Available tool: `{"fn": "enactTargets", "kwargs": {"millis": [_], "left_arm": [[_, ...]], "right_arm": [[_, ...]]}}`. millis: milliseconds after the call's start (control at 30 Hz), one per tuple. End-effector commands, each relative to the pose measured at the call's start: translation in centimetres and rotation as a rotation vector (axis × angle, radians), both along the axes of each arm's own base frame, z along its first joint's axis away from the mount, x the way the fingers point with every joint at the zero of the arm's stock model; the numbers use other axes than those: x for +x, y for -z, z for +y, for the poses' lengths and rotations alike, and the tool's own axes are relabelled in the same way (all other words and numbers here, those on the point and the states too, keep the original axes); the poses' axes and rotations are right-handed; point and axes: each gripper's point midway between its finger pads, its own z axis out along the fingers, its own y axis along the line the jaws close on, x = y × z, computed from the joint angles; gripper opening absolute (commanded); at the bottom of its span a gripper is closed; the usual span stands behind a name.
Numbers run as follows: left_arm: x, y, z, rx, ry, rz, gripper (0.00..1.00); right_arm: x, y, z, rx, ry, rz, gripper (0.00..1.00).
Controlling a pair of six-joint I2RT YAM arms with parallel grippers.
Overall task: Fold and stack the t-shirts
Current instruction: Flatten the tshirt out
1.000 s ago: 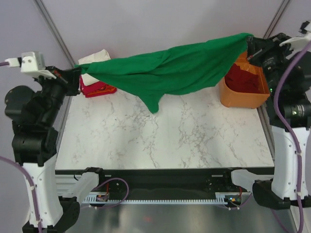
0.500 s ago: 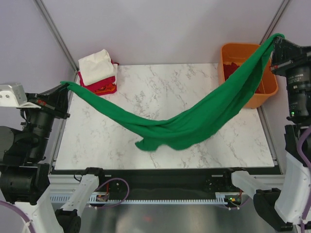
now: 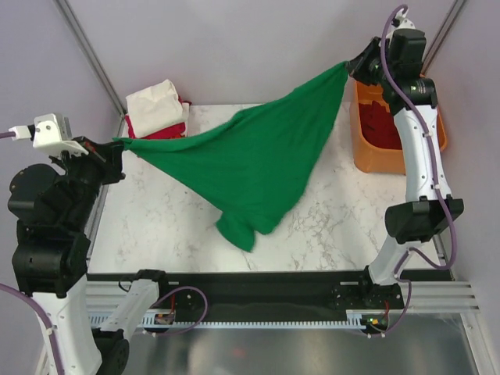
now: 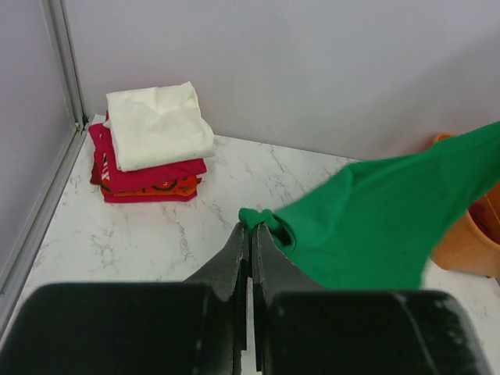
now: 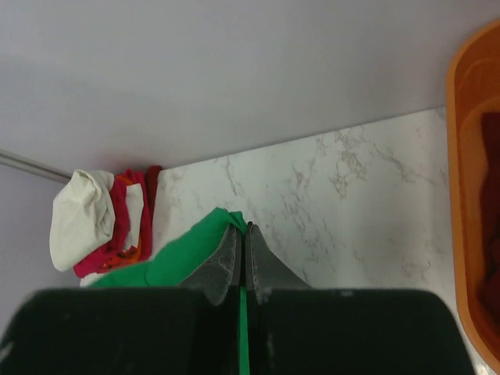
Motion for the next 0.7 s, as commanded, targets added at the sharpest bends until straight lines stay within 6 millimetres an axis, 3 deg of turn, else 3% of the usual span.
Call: {"fn": "enactTargets", "kwargs": {"millis": [0, 33, 67, 100, 133, 267, 300, 367, 400, 433, 500, 533, 667], "left_arm": [[-0.8, 0.2, -0.7, -0.014, 0.037, -0.008, 0.02], [-1.0, 1.1, -0.9, -0.019, 0.052, 0.006, 0.02], [-1.2, 2.2, -1.4, -0.03, 0.078, 0.025, 0.02], [-1.6, 4.3, -1.6, -0.038, 0.084, 0.06, 0.02], [-1.9, 5.6, -1.7, -0.048, 0.091, 0.094, 0.02], [-2.2, 8.9, -1.7, -0.048, 0.089, 0.143, 0.02], [-4.1, 13.1, -3.7, -0.182, 0.159, 0.304, 0.02], [-5.1, 16.0, -4.8, -0.267, 0.183, 0.379, 0.02], [-5.8, 18.8, -5.1, -0.29, 0.191, 0.42, 0.07], [-5.7, 20.5, -5.3, -0.312, 0.186, 0.475, 0.2], [-6.9, 23.1, -5.9, -0.353, 0.204, 0.531, 0.61], [-7.2, 23.5, -5.8, -0.351, 0.198, 0.54, 0.99], [-6.4, 22.6, -3.6, -0.271, 0.098, 0.498, 1.0]], "right_arm": [[-6.1, -8.8, -1.3, 0.004, 0.005, -0.209, 0.0], [-5.9, -6.2, -1.9, -0.011, 0.023, -0.149, 0.0], [-6.2, -5.2, -2.1, -0.035, 0.027, -0.13, 0.0], [-7.6, -5.4, -2.2, -0.045, 0.031, -0.137, 0.0], [-7.4, -2.8, -3.7, -0.053, 0.065, -0.08, 0.0], [-9.3, -0.9, -3.6, -0.068, 0.05, -0.038, 0.0], [-9.9, -0.4, -3.6, -0.075, 0.048, -0.027, 0.0], [-10.4, 1.1, -3.6, -0.063, 0.053, 0.021, 0.0], [-11.1, 3.1, -3.2, -0.032, 0.041, 0.071, 0.0], [-11.6, 4.4, -2.8, -0.006, 0.03, 0.103, 0.0], [-13.6, 5.9, -1.2, 0.03, -0.02, 0.108, 0.0], [-14.2, 9.2, -0.2, 0.04, -0.038, 0.172, 0.0], [-16.8, 12.6, 0.7, -0.006, -0.045, 0.232, 0.0]]}}
